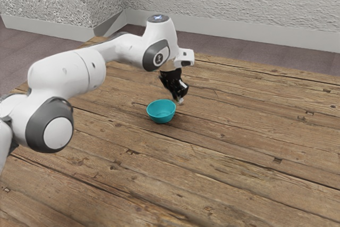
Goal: Take strawberry from the bowl
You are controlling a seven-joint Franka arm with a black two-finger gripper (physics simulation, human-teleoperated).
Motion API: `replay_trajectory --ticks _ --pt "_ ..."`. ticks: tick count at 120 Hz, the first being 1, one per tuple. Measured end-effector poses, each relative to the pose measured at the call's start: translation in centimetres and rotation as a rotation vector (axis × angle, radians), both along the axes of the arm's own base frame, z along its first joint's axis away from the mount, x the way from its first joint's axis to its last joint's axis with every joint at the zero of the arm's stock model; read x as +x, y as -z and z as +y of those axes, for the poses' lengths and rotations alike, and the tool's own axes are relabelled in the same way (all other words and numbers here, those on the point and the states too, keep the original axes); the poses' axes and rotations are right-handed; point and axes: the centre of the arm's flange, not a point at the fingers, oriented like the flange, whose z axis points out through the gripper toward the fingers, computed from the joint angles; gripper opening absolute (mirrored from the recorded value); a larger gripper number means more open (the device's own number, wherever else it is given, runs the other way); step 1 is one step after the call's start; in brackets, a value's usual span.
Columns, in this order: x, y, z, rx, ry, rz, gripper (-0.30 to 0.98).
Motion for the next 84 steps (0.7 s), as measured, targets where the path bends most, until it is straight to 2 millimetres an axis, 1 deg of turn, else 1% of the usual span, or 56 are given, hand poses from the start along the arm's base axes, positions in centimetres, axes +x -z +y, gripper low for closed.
replay_trajectory --ticks 11,22,29,35,46,52,56,71,82,84 --pt "-0.7 -0.2 -4.8 -0.007 0.055 0.003 0.05" --pt "-1.8 0.5 -9.8 -0.012 0.113 0.016 0.05" --pt "-2.6 1.9 -12.6 -0.016 0.143 0.035 0.05" --pt "-3.1 3.5 -14.1 -0.019 0.157 0.058 0.05" --pt "-3.7 6.2 -15.2 -0.024 0.163 0.091 0.05" --pt "-3.8 7.0 -15.4 -0.026 0.162 0.101 0.06" --pt "-3.9 7.3 -15.5 -0.027 0.16 0.105 0.1" --pt "-4.1 7.4 -15.8 -0.036 0.152 0.111 0.34" --pt "-4.1 7.0 -16.0 -0.04 0.148 0.108 0.46" --pt "-4.2 6.6 -16.0 -0.04 0.147 0.104 0.48"
